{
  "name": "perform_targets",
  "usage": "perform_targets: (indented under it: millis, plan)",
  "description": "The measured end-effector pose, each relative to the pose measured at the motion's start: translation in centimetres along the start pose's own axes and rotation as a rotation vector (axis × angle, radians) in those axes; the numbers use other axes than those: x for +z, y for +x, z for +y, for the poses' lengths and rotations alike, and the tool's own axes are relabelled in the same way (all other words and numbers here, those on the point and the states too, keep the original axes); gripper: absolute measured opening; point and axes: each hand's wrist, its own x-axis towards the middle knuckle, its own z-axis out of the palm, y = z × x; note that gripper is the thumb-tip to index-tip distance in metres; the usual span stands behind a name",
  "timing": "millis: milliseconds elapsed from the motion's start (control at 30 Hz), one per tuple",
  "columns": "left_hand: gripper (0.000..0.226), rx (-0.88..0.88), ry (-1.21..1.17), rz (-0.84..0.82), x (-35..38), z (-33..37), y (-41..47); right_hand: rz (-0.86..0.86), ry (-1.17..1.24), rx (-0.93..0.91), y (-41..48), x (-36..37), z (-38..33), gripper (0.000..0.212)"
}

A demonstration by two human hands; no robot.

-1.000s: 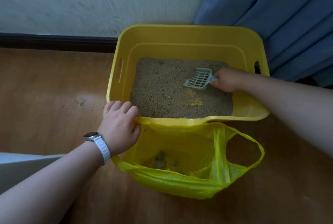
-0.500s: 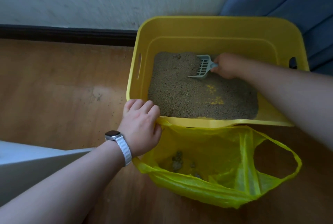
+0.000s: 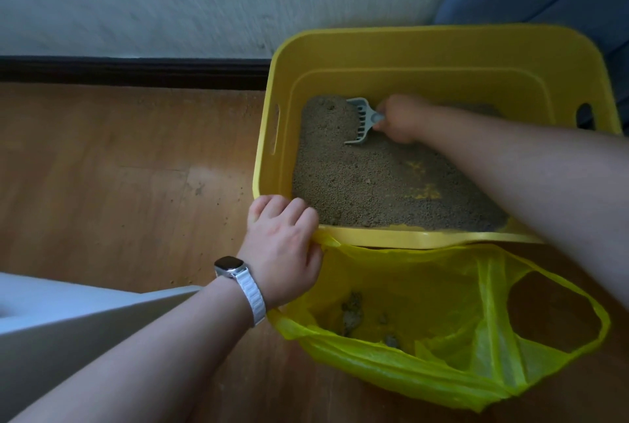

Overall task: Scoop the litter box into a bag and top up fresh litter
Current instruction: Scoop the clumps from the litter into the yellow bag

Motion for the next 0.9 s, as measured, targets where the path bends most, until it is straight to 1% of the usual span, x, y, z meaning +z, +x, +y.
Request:
perform_targets:
  millis: [300, 500, 700, 900]
  plan:
    - [0.015, -0.011, -0.015, 0.006, 0.0, 0.1, 0.0, -0.012, 0.182, -0.091, -0.2, 1.7, 0.0, 0.042]
    - [0.014, -0.024, -0.002, 0.01, 0.0, 0.2, 0.0, 0.009, 0.222, -0.124, -0.7, 2.7, 0.1, 0.037]
    - [0.016, -0.022, 0.003, 0.013, 0.2, 0.0, 0.1, -0.013, 0.339, -0.144, -1.2, 3.1, 0.7, 0.031]
    - [0.017, -0.017, 0.025, 0.017, 0.2, 0.0, 0.2, 0.019, 0.426, -0.187, -3.4, 2.7, 1.7, 0.028]
